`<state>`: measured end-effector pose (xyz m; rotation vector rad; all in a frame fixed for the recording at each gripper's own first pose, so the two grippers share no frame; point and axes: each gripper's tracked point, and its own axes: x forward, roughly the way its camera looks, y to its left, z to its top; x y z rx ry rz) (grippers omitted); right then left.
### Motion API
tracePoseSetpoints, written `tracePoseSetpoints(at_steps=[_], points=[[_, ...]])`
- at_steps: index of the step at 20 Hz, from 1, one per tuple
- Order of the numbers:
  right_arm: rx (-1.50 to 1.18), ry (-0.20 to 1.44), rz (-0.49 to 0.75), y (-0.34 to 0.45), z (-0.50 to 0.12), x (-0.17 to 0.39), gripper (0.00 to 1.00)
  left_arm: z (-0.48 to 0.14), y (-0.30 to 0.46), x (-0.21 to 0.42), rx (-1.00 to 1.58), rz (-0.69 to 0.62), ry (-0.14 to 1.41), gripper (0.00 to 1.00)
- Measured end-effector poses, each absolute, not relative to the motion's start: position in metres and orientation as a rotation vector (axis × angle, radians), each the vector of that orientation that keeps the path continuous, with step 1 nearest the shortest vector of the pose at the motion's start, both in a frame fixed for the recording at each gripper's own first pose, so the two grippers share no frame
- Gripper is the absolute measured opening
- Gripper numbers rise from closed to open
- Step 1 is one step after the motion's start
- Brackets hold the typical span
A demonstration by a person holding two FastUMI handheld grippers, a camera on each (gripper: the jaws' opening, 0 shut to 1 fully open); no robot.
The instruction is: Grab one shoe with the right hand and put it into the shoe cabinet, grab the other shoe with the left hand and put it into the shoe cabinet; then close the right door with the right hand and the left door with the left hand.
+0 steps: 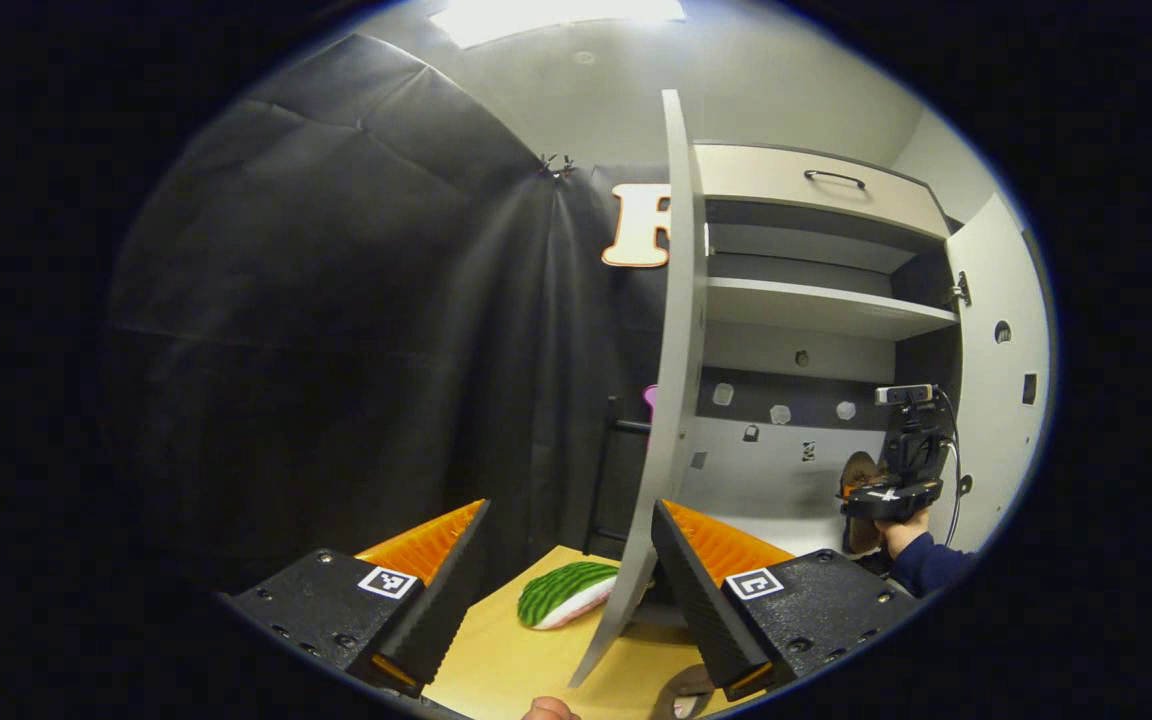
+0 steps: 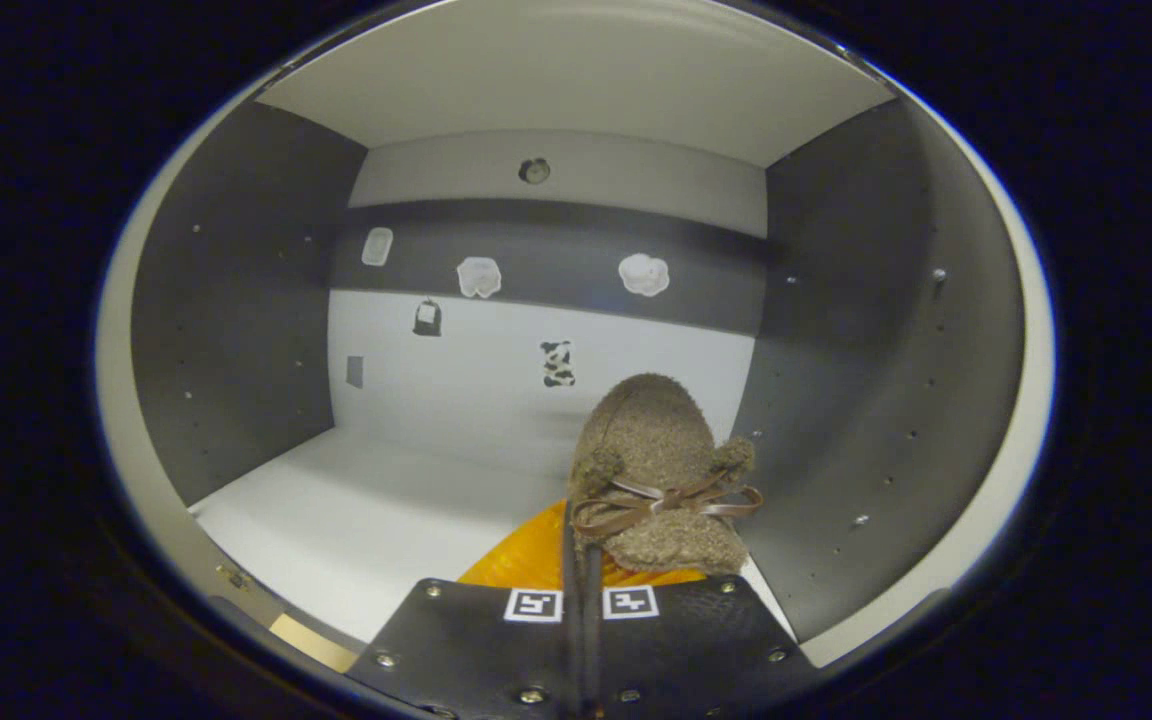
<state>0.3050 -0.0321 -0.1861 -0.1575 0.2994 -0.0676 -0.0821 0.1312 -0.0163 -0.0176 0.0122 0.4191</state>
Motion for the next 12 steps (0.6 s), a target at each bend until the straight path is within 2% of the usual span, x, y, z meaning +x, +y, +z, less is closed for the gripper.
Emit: tracePoseSetpoints(at_steps=[5, 6, 9, 10, 12], points=[[-0.105, 0.378, -0.085, -0.039, -0.216, 0.331, 0.01, -0.021, 0.145, -0.096, -0.025, 0.481, 0.025, 0.92], [-0.09, 0.396, -0.091, -0.039, -0.221, 0.334, 0.01, -0.022, 0.145, -0.097, -0.027, 0.483, 0.028, 0.96], [-0.043, 0.453, -0.122, -0.042, -0.235, 0.336, 0.02, -0.025, 0.14, -0.097, -0.03, 0.472, 0.04, 0.96], [-0.013, 0.473, -0.107, -0.039, -0.238, 0.335, 0.1, -0.026, 0.138, -0.097, -0.029, 0.463, 0.045, 0.96], [0.015, 0.478, -0.106, -0.036, -0.235, 0.334, 0.13, -0.027, 0.134, -0.097, -0.029, 0.439, 0.052, 0.96]])
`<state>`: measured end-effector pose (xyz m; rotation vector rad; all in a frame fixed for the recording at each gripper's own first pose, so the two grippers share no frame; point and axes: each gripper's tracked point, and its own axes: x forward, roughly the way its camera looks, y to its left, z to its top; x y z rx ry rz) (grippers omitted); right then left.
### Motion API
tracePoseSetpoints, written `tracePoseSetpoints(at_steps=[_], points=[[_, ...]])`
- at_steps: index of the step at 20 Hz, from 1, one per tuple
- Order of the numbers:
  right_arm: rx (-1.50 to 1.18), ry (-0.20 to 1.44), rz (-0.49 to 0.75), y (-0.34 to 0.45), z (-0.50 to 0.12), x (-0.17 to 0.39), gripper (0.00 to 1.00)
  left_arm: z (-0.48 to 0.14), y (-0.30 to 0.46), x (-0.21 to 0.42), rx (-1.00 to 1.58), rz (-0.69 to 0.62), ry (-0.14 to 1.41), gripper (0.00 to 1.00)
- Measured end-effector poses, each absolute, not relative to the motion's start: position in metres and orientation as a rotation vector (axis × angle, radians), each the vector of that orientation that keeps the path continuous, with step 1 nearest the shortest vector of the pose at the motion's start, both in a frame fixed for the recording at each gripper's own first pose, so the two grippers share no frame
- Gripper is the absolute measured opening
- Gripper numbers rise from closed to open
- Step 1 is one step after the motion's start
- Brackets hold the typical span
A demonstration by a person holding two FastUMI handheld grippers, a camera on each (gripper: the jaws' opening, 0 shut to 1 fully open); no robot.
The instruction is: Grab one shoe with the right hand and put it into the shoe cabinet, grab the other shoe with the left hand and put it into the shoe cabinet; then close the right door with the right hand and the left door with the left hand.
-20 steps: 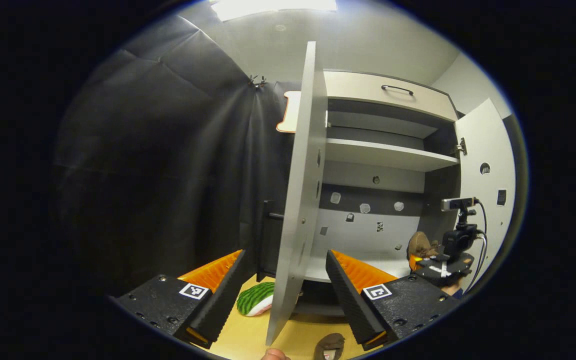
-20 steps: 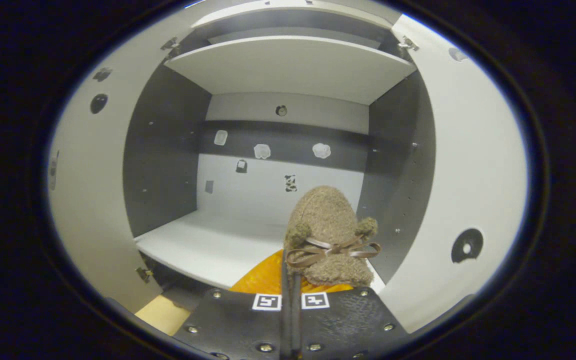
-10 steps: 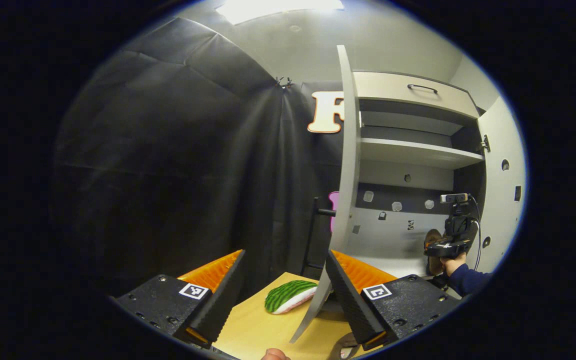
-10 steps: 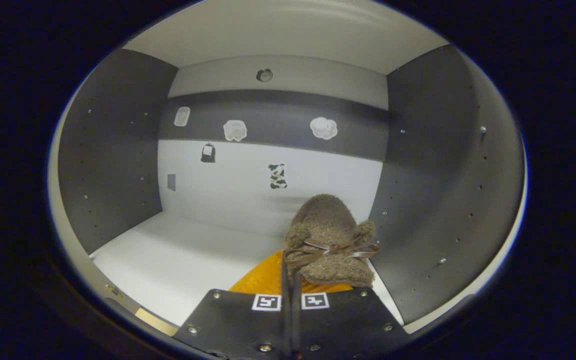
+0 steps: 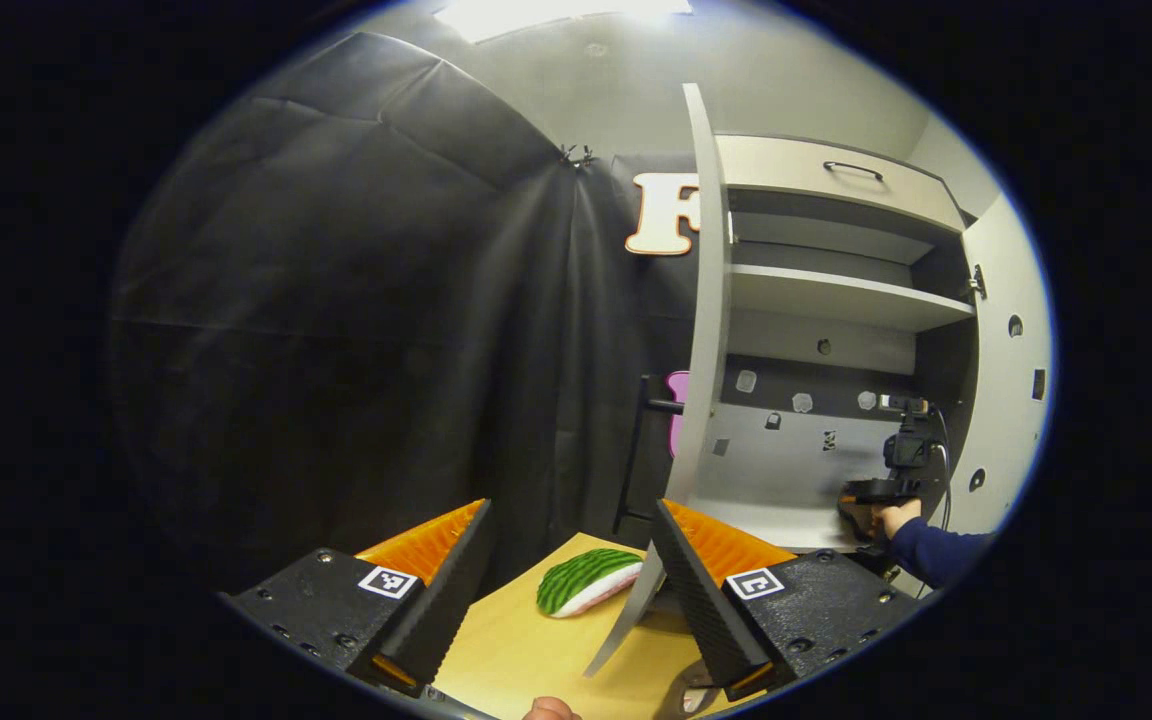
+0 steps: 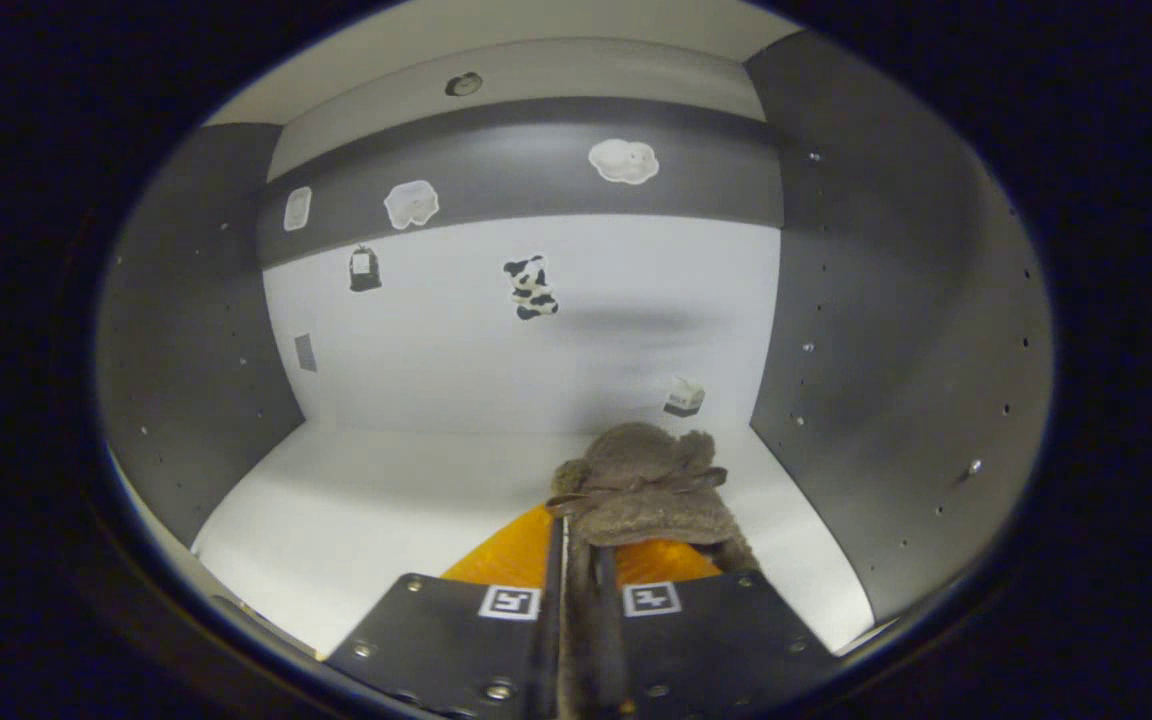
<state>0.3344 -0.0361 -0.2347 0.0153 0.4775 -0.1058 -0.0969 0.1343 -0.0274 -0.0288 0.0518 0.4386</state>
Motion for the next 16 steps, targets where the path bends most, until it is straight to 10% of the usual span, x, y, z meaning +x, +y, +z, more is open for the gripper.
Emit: tracePoseSetpoints(at_steps=[4, 16], points=[[0.052, 0.498, -0.07, -0.026, -0.222, 0.314, 0.68, -0.028, 0.122, -0.096, -0.027, 0.364, 0.064, 0.96], [0.034, 0.223, 0.026, -0.01, -0.057, 0.163, 0.69, -0.092, 0.036, -0.075, -0.035, 0.021, 0.241, 0.97]])
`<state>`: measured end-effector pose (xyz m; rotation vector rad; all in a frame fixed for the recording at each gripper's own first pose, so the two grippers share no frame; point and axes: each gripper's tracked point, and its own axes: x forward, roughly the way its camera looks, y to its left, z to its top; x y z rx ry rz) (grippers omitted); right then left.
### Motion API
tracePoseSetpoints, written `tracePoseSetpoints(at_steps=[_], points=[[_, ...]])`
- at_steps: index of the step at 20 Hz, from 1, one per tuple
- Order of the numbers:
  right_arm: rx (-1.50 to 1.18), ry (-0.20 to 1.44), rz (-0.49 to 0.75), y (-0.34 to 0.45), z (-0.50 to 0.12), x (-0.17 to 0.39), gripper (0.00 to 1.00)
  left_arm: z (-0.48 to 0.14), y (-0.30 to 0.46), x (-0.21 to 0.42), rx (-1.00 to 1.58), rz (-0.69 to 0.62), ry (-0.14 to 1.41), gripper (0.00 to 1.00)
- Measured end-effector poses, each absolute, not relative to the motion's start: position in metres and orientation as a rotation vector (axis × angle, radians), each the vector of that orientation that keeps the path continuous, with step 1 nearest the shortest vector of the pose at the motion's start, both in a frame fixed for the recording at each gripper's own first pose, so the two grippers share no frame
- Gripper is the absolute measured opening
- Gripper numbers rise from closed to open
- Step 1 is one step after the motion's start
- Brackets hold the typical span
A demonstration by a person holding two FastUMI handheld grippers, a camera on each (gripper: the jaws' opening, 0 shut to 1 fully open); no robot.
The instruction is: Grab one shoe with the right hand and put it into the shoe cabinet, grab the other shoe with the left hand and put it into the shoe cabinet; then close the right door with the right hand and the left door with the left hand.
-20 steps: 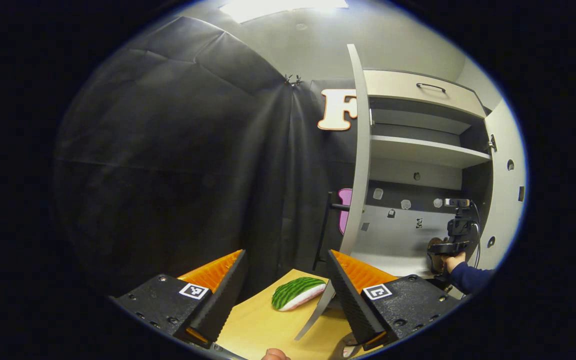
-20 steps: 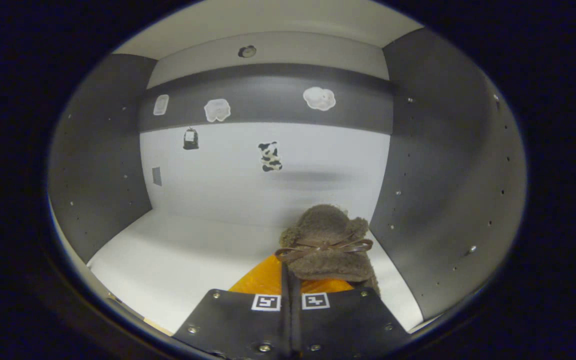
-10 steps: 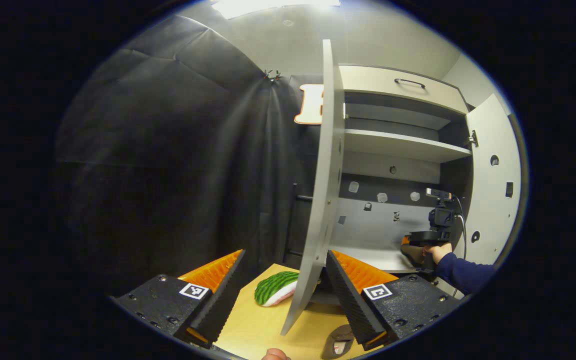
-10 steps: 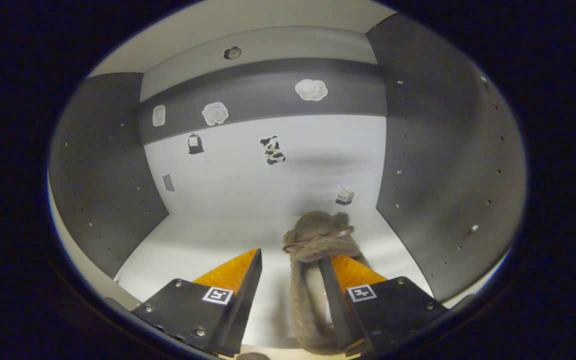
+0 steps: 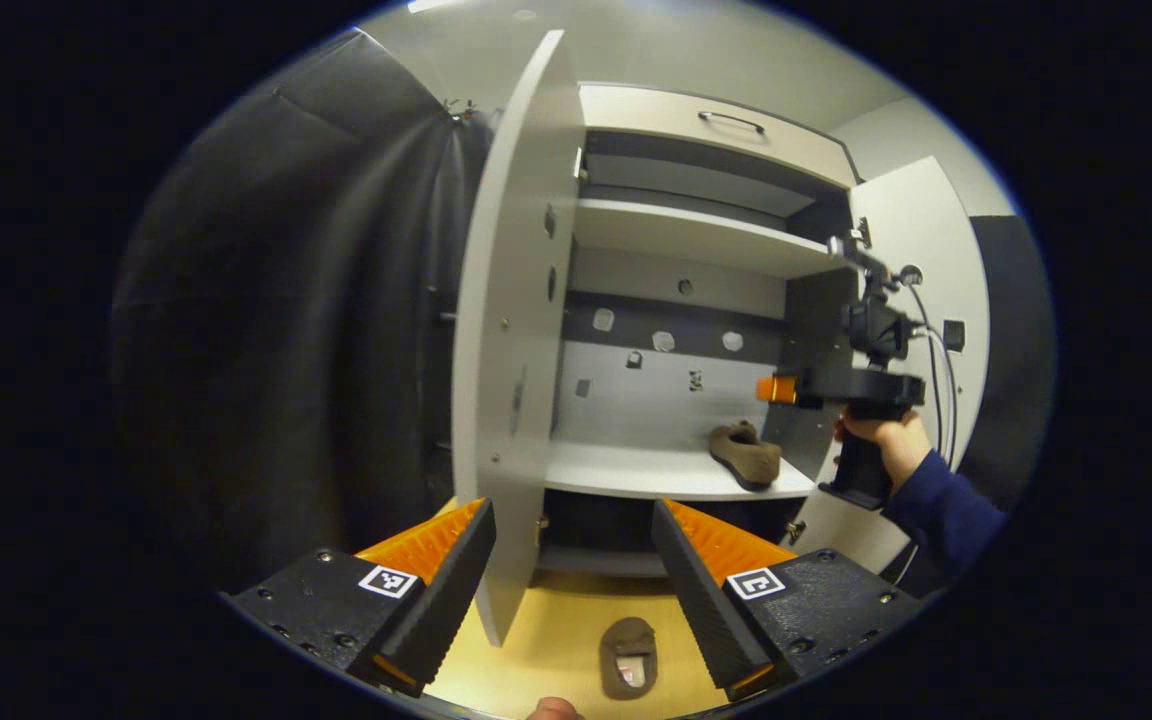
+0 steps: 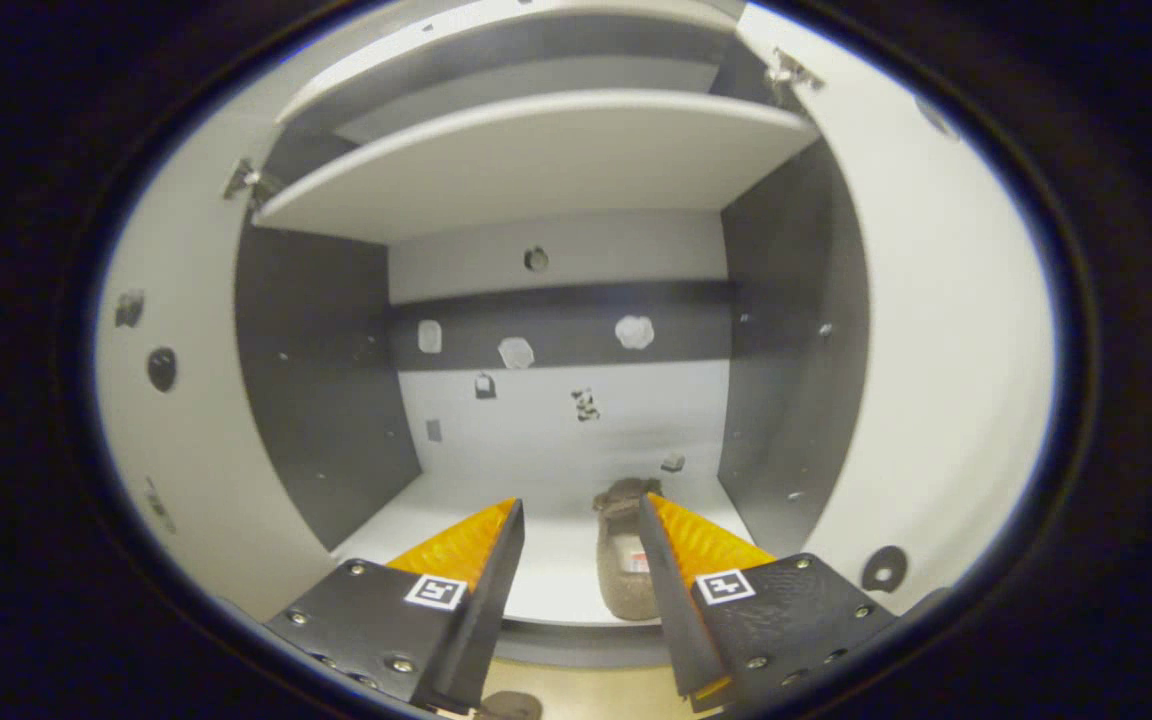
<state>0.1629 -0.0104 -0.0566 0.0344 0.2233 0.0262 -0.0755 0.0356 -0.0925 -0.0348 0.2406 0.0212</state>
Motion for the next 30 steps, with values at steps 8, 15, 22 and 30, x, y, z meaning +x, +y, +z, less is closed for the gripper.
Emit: tracePoseSetpoints(at_steps=[8, 15, 22, 30], points=[[0.016, 0.021, 0.059, -0.013, 0.054, 0.05, 0.68, -0.237, -0.01, -0.072, -0.004, -0.151, 0.57, 0.97], [0.029, -0.07, 0.016, -0.042, 0.102, -0.016, 0.69, -0.384, -0.006, -0.081, -0.013, -0.193, 0.91, 0.98], [-0.001, -0.102, -0.135, -0.096, 0.116, -0.058, 0.65, -0.481, 0.009, -0.094, -0.052, -0.193, 1.166, 0.87], [-0.039, -0.102, -0.283, -0.14, 0.114, -0.085, 0.68, -0.501, 0.005, -0.095, -0.119, -0.235, 1.279, 0.59]])
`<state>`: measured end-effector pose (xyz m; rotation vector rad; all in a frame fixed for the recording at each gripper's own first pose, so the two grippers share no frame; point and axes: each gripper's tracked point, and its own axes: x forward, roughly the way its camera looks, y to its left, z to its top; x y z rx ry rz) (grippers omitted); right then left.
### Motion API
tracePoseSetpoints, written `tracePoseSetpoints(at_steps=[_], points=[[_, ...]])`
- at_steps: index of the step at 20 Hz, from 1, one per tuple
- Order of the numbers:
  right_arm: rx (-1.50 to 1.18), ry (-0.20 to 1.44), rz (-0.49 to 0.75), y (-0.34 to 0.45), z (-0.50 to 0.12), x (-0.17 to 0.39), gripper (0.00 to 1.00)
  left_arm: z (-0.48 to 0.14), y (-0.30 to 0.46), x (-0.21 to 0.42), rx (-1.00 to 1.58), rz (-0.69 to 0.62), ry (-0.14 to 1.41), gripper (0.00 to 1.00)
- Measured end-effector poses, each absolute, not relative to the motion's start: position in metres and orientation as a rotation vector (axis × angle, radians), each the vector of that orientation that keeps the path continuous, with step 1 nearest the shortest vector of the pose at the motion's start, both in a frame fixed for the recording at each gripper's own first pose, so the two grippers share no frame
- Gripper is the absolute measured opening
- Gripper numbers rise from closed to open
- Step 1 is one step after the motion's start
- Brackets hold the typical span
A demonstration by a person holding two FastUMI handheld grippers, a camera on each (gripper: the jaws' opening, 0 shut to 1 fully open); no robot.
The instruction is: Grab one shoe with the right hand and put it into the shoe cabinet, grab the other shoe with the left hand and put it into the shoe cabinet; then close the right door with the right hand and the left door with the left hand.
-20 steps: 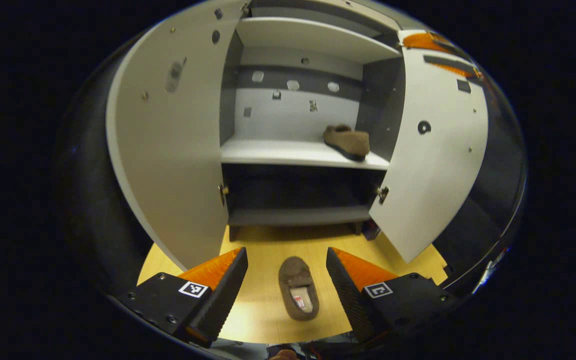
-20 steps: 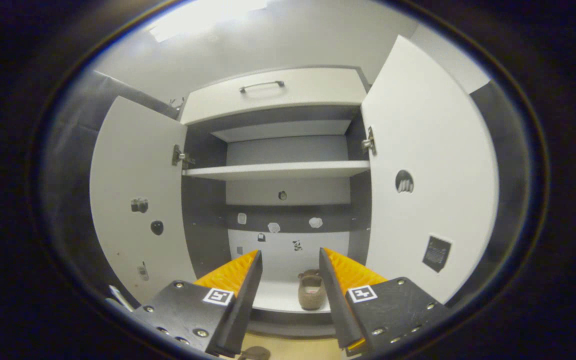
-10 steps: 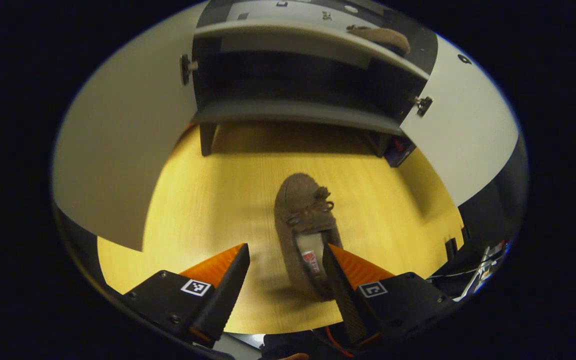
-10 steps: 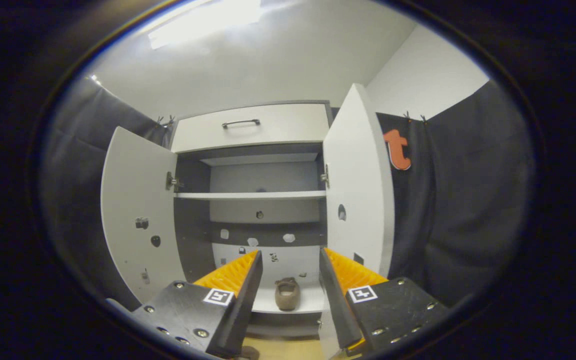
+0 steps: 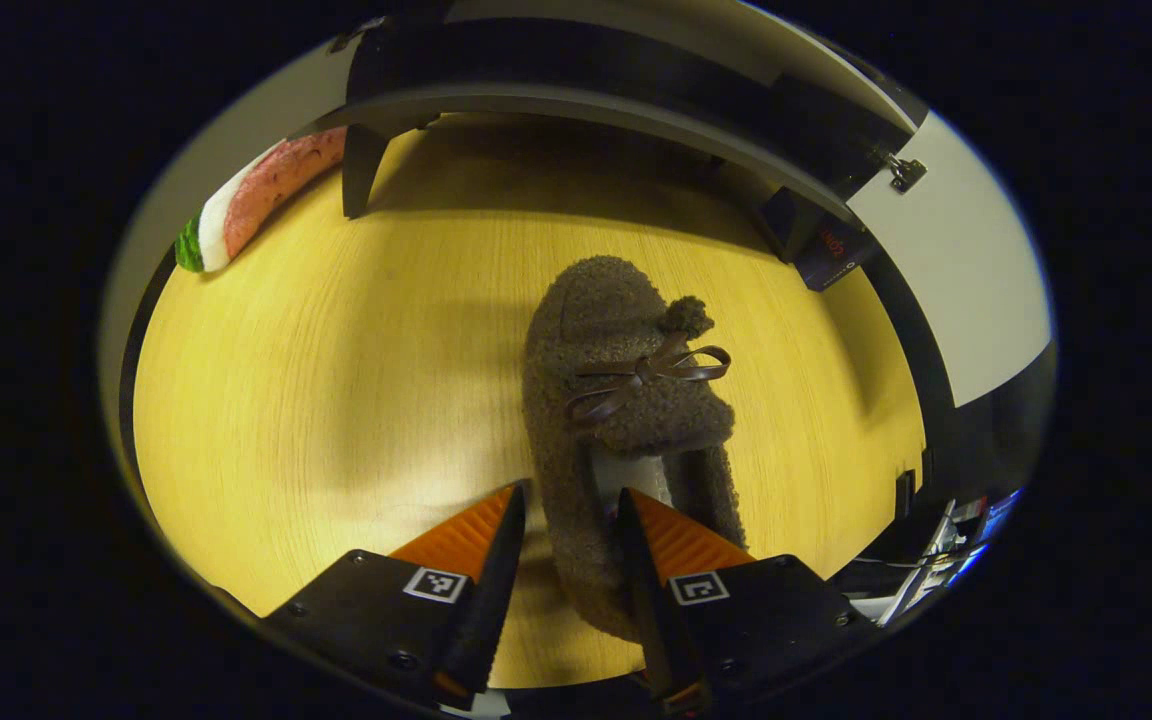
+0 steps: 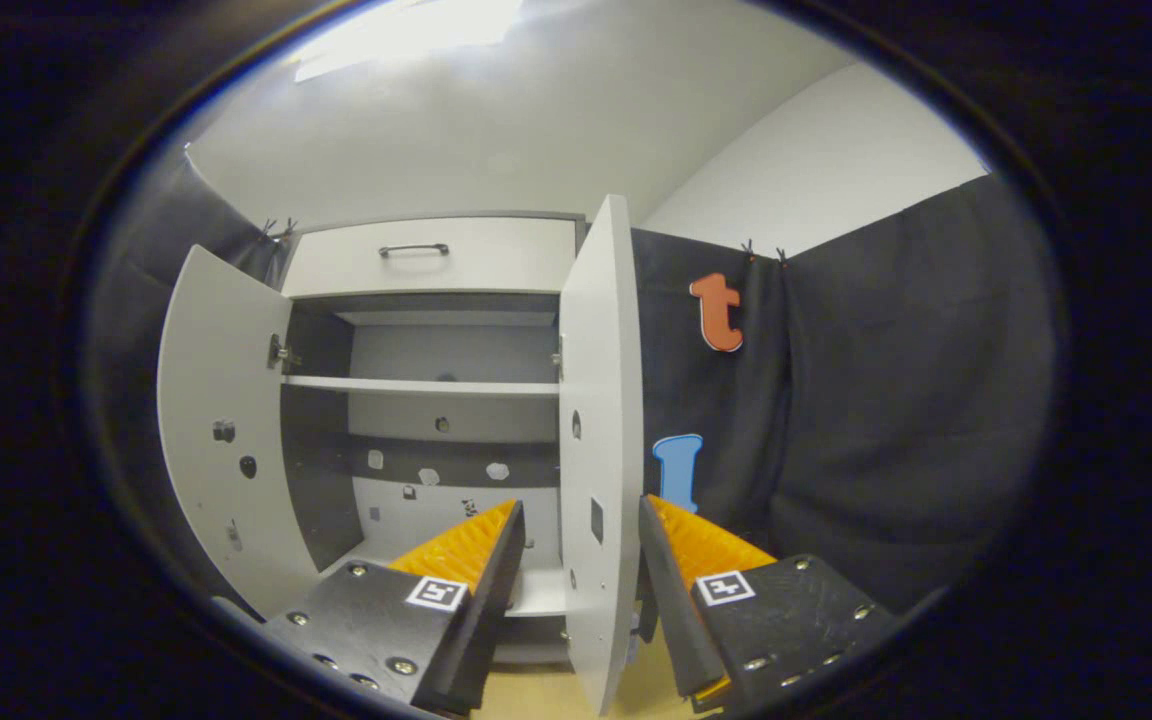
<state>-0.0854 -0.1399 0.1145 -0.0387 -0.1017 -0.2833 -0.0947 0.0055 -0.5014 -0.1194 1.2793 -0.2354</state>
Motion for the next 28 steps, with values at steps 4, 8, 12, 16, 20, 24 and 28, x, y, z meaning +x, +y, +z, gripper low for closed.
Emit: tracePoseSetpoints(at_steps=[4, 8, 12, 16, 20, 24, 28], points=[[-0.035, -0.091, -0.346, -0.158, 0.108, -0.101, 0.68, -0.504, 0.001, -0.092, -0.136, -0.221, 1.31, 0.39], [-0.021, -0.09, -0.397, -0.177, 0.104, -0.117, 0.69, -0.502, 0.01, -0.088, -0.21, -0.161, 1.31, 0.15], [0.001, -0.085, -0.442, -0.195, 0.098, -0.133, 0.69, -0.499, 0.01, -0.086, -0.214, -0.167, 1.289, 0.02], [0.022, -0.079, -0.478, -0.2, 0.091, -0.129, 0.65, -0.48, 0.012, -0.065, -0.099, -0.198, 1.205, 0.01], [0.043, -0.076, -0.507, -0.223, 0.085, -0.157, 0.65, -0.432, 0.0, -0.042, -0.127, -0.226, 1.108, 0.01], [0.083, -0.063, -0.521, -0.231, 0.074, -0.148, 0.65, -0.375, 0.004, -0.013, -0.167, -0.241, 0.982, 0.01], [0.1, -0.051, -0.525, -0.239, 0.06, -0.142, 0.65, -0.316, 0.007, 0.025, -0.197, -0.242, 0.868, 0.01]])
